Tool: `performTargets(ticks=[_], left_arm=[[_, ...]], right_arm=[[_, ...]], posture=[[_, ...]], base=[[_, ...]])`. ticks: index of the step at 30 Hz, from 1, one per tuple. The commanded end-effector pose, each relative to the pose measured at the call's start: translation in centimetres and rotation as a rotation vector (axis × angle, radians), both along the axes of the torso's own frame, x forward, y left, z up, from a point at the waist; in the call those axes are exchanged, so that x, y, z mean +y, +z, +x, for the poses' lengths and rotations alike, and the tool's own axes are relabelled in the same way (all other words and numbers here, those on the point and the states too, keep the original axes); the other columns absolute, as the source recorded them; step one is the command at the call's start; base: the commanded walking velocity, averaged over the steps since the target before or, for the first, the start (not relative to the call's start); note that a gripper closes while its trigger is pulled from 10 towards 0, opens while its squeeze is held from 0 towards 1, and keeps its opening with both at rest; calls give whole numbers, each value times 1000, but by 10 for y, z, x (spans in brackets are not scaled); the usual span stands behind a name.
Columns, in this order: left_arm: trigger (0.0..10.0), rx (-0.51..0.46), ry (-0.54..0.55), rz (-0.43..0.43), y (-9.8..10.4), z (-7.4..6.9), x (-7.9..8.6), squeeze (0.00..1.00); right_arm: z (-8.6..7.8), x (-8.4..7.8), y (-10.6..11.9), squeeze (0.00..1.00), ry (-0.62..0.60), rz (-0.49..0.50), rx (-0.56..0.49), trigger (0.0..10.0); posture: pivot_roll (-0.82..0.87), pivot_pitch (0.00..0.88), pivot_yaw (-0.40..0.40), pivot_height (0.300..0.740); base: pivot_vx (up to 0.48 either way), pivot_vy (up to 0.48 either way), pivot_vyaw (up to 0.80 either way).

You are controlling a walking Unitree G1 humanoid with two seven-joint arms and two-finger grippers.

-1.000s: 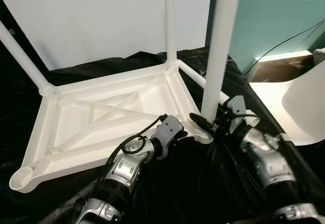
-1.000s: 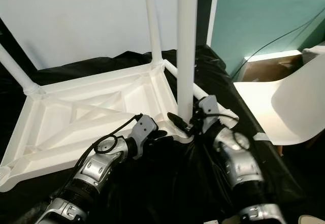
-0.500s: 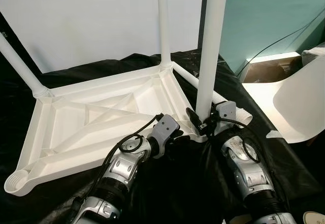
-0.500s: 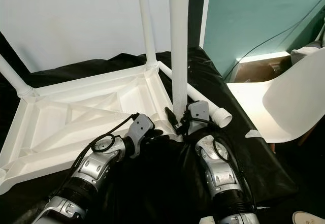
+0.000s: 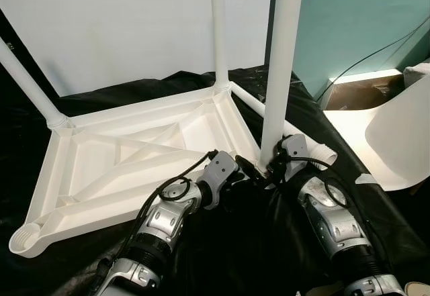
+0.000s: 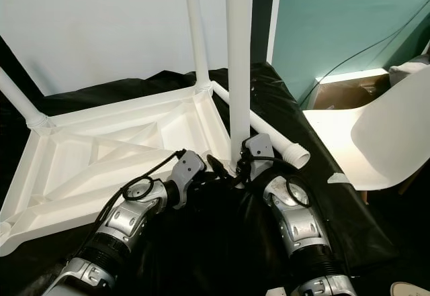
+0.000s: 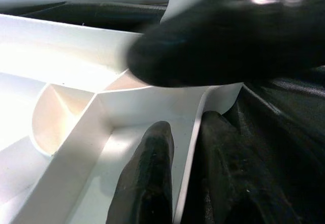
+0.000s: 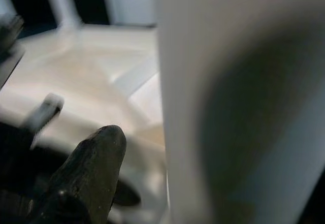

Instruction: Building children table

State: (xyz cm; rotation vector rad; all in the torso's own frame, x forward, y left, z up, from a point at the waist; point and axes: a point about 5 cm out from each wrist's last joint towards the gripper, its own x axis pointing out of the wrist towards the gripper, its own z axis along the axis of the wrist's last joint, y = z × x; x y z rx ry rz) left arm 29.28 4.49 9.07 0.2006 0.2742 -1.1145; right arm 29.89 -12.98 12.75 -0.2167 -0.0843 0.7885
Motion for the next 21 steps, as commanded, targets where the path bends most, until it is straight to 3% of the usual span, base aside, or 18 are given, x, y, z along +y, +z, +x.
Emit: performTargets(ticks=[1, 9, 10, 11, 12, 17, 21], left_arm=[[10000, 166, -33, 61, -36, -18, 1, 0], [10000, 164, -37, 64, -36, -17, 0, 0], [10000, 162, -39, 64, -35, -17, 0, 0], [10000, 162, -39, 64, -35, -17, 0, 0], [10000, 161, -40, 63, -35, -16, -1, 0], [10000, 164, -38, 60, -35, -17, -1, 0], [10000, 166, -36, 58, -36, -18, -1, 0]], right_arm=[[-5, 21, 3, 0, 152, 0, -12, 10000], [3, 6, 11, 0, 212, -65, -4, 10000], [3, 2, 11, 0, 248, -96, 2, 4824], [3, 2, 11, 0, 248, -96, 2, 4824], [2, -5, 11, 0, 312, -145, 31, 0], [1, -7, 9, 0, 338, -154, 63, 0], [1, -5, 8, 0, 319, -99, 84, 0]], posture=[[47, 0, 38, 740], [41, 0, 42, 740], [40, 0, 42, 740], [40, 0, 42, 740], [40, 0, 42, 740], [40, 0, 43, 740], [41, 0, 40, 740]], base=[[0, 0, 0], [0, 0, 0], [0, 0, 0], [0, 0, 0], [0, 0, 0], [0, 0, 0], [0, 0, 0]])
